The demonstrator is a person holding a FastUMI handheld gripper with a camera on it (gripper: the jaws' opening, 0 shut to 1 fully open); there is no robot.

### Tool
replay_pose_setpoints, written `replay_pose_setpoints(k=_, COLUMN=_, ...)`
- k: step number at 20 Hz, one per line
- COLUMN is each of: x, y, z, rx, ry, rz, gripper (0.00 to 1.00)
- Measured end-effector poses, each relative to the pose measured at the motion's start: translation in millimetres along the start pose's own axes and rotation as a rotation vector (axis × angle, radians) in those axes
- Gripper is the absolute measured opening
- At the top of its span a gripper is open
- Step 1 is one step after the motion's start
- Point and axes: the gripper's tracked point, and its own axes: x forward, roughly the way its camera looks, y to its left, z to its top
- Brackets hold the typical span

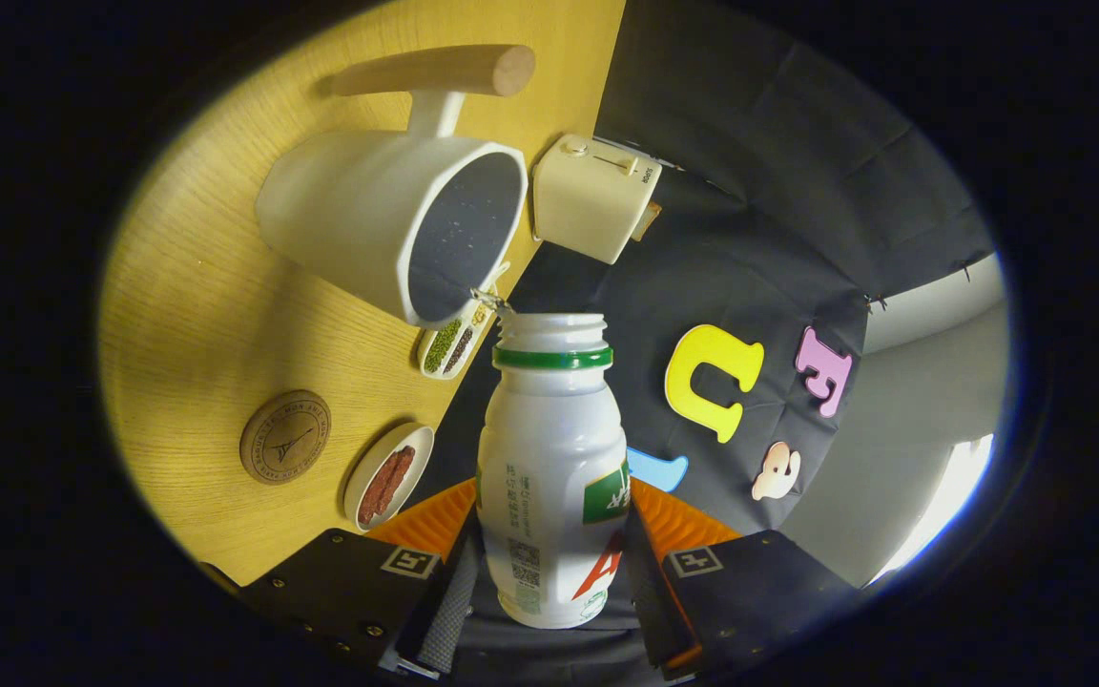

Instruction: Take the bottle from table, then pour the juice into the cup, finally place the bottle on the coaster

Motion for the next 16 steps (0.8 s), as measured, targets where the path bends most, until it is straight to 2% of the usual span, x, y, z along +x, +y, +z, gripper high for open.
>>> replay_pose_setpoints(k=16, x=-1.7, y=-0.7, z=3.0, rx=-0.041, ry=-0.002, rz=-0.006, gripper=0.72)
